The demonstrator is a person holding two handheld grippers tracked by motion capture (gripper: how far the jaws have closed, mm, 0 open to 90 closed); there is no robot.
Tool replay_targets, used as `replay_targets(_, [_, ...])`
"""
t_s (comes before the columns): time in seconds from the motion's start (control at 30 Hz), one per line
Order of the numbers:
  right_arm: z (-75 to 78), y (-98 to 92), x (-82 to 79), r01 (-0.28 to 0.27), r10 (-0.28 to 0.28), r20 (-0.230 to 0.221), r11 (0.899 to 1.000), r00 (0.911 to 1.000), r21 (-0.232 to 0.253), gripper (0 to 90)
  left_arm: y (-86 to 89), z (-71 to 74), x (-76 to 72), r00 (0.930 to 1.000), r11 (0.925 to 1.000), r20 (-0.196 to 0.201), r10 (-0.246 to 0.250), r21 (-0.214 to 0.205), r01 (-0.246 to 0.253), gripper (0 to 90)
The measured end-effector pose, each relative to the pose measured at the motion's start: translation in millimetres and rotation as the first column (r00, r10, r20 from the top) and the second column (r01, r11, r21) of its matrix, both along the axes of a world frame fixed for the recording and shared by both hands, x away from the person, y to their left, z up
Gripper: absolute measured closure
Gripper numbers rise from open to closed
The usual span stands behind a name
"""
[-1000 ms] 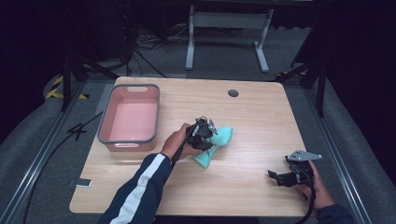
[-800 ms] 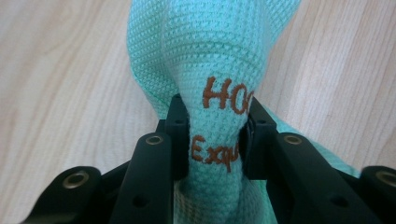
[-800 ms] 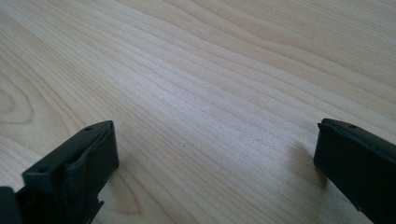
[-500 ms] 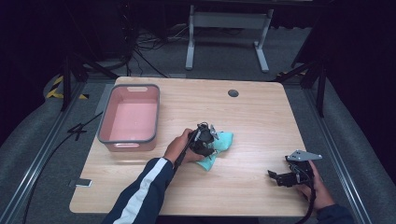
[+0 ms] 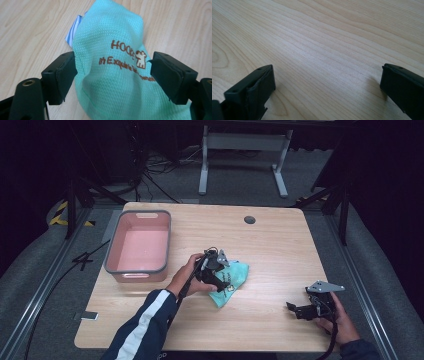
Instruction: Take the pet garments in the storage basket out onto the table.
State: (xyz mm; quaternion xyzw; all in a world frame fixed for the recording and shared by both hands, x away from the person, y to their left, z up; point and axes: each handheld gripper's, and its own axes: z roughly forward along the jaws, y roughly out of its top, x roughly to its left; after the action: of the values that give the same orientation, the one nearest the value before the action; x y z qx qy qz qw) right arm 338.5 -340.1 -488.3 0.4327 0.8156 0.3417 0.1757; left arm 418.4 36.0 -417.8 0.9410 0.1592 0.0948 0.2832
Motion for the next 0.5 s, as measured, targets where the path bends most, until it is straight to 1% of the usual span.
replay_targets(0.07, [0.0,0.1,-0.2,0.002,-0.002,-0.001,1.000,1.0000,0.000,0.2,5.1,4.0,-3.1,0.9999,1.0000,0.010,0.006,0.000,-0.006,19.7])
replay_targets(0.17, [0.2,0.5,-0.9,0.012,-0.012,-0.002,1.000,0.9999,0.002,0.2,12.0,10.3,-7.6,0.9995,0.9999,0.033,0.004,0.015,-0.004,20.5])
replay_targets(0.23, [0.2,0.6,-0.9,0.012,-0.012,-0.002,1.000,0.9999,0.003,0.2,16.5,13.8,-10.1,0.9987,0.9999,0.050,-0.003,0.015,0.003,21.0])
replay_targets(0.3, [0.2,0.5,-0.9,0.012,-0.012,-0.002,1.000,0.9999,0.002,0.2,21.3,16.6,-12.8,0.9988,0.9997,0.049,-0.002,0.023,0.001,21.5])
replay_targets(0.37, [0.2,0.5,-0.9,0.012,-0.012,-0.002,1.000,0.9999,0.002,0.2,25.8,18.2,-15.2,0.9978,0.9996,0.066,-0.002,0.030,0.000,21.6])
replay_targets(0.5, [0.2,0.5,-0.9,0.012,-0.012,-0.002,1.000,0.9999,0.002,0.2,36.5,20.8,-18.6,0.9973,0.9990,0.074,0.003,0.045,-0.006,21.9])
